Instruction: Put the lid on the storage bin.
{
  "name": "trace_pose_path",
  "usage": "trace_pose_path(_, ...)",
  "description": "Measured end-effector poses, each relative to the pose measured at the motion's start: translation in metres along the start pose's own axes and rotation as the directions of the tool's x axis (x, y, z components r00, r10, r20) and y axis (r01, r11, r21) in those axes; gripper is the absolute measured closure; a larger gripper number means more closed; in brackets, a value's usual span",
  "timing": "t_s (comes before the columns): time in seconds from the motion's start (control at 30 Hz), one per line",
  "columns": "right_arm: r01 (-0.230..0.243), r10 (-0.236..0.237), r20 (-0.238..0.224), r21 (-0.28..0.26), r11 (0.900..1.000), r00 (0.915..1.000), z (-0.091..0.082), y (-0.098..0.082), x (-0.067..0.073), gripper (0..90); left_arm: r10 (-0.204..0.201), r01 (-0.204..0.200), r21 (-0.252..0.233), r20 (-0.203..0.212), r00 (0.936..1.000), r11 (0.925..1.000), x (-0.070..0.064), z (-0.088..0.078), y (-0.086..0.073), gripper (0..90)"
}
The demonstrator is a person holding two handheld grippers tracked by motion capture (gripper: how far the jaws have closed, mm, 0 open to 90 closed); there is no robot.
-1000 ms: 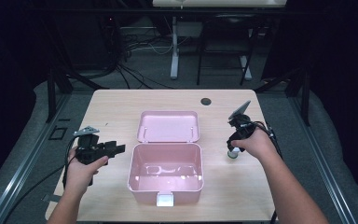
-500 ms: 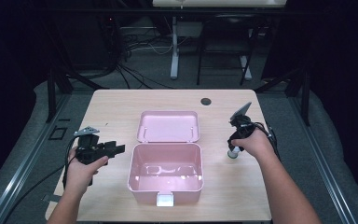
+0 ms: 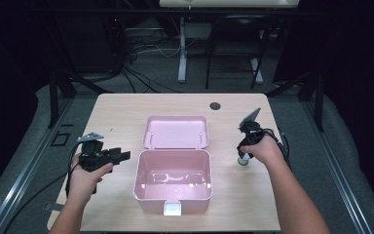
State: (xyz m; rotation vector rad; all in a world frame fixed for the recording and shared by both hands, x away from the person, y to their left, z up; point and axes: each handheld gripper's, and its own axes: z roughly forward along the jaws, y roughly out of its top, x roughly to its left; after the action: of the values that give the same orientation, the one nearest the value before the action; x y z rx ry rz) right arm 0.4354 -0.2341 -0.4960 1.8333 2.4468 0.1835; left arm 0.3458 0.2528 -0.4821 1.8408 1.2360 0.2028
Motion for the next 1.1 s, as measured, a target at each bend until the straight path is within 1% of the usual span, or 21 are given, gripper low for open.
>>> trace_pose_path(0.03, -0.005, 0.005, -0.002, -0.012, 1.000, 1.0000, 0.002, 0.000, 0.001, 42.4, 0.000, 0.000, 0.000, 0.001, 1.0000, 1.0000, 0.000, 0.000, 0.000, 47.5)
trace_pose_path(0.1, -0.001, 0.001, 0.001, 0.011, 1.000, 1.0000, 0.002, 0.001, 0.001, 42.9, -0.002, 0.002, -0.001, 0.002, 1.0000, 1.0000, 0.000, -0.001, 0.000, 47.5)
trace_pose_path(0.17, 0.000, 0.000, 0.003, 0.010, 1.000, 1.0000, 0.004, 0.001, 0.001, 43.7, -0.003, 0.003, -0.002, 0.002, 1.0000, 1.0000, 0.001, -0.001, 0.000, 47.5)
trace_pose_path(0.23, -0.013, 0.013, 0.000, 0.008, 1.000, 0.9999, 0.006, 0.001, 0.002, 44.3, -0.004, 0.004, -0.001, 0.003, 1.0000, 1.0000, 0.001, -0.001, 0.000, 47.5)
trace_pose_path(0.27, -0.010, 0.010, 0.004, 0.025, 1.000, 0.9999, 0.005, 0.002, 0.002, 44.7, -0.006, 0.006, -0.001, 0.004, 1.0000, 1.0000, 0.001, 0.000, 0.000, 47.5)
trace_pose_path(0.3, 0.005, -0.005, 0.006, 0.026, 1.000, 1.0000, 0.006, 0.002, 0.001, 45.0, -0.007, 0.007, 0.000, 0.004, 1.0000, 1.0000, 0.001, 0.000, 0.000, 47.5)
trace_pose_path(0.4, -0.008, 0.008, 0.001, 0.028, 1.000, 1.0000, 0.007, 0.002, 0.002, 45.9, -0.007, 0.007, 0.000, 0.005, 1.0000, 1.0000, 0.001, 0.000, 0.000, 47.5)
trace_pose_path(0.43, 0.004, -0.004, 0.005, 0.028, 1.000, 1.0000, 0.008, 0.002, 0.002, 46.1, -0.007, 0.007, 0.001, 0.004, 1.0000, 1.0000, 0.001, 0.000, 0.000, 47.5)
trace_pose_path(0.47, 0.006, -0.006, 0.008, 0.041, 0.999, 0.9999, 0.008, 0.002, 0.002, 46.5, -0.007, 0.007, 0.001, 0.005, 1.0000, 1.0000, 0.001, 0.000, 0.000, 47.5)
trace_pose_path(0.53, 0.003, -0.003, 0.007, 0.034, 0.999, 1.0000, 0.010, 0.003, 0.003, 47.0, -0.009, 0.009, -0.001, 0.005, 0.9999, 1.0000, 0.001, 0.000, 0.000, 47.5)
trace_pose_path(0.6, 0.003, -0.004, 0.014, 0.046, 0.999, 0.9999, 0.010, 0.004, 0.004, 47.4, -0.009, 0.009, 0.001, 0.004, 0.9999, 1.0000, 0.001, 0.000, 0.000, 47.5)
trace_pose_path(0.63, 0.006, -0.006, 0.013, 0.026, 1.000, 0.9999, 0.012, 0.003, 0.004, 47.8, -0.008, 0.008, 0.003, 0.004, 1.0000, 1.0000, 0.002, 0.000, 0.000, 47.5)
trace_pose_path(0.73, 0.006, -0.006, 0.017, 0.028, 1.000, 0.9998, 0.012, 0.003, 0.004, 49.0, -0.008, 0.008, 0.007, 0.002, 1.0000, 0.9999, 0.002, 0.001, -0.001, 47.5)
trace_pose_path(0.77, 0.000, -0.001, 0.016, 0.041, 0.999, 0.9999, 0.011, 0.004, 0.004, 49.0, -0.009, 0.009, 0.007, 0.002, 1.0000, 0.9999, 0.002, 0.001, -0.001, 47.5)
trace_pose_path(0.8, 0.002, -0.002, 0.014, 0.042, 0.999, 0.9999, 0.011, 0.004, 0.003, 49.1, -0.009, 0.009, 0.007, 0.002, 1.0000, 0.9999, 0.002, 0.001, -0.001, 47.5)
trace_pose_path(0.9, -0.012, 0.012, 0.004, 0.035, 0.999, 0.9999, 0.012, 0.004, 0.003, 49.2, -0.010, 0.010, 0.005, 0.001, 0.9999, 0.9999, 0.002, 0.001, -0.001, 47.6)
trace_pose_path(1.03, -0.005, 0.005, 0.003, 0.031, 1.000, 1.0000, 0.012, 0.005, 0.002, 49.2, -0.012, 0.012, 0.007, 0.001, 0.9999, 0.9999, 0.003, 0.001, -0.001, 47.5)
trace_pose_path(1.1, -0.011, 0.011, 0.002, 0.032, 0.999, 0.9999, 0.012, 0.004, 0.002, 49.2, -0.012, 0.012, 0.008, -0.001, 0.9999, 0.9999, 0.003, 0.002, -0.001, 47.5)
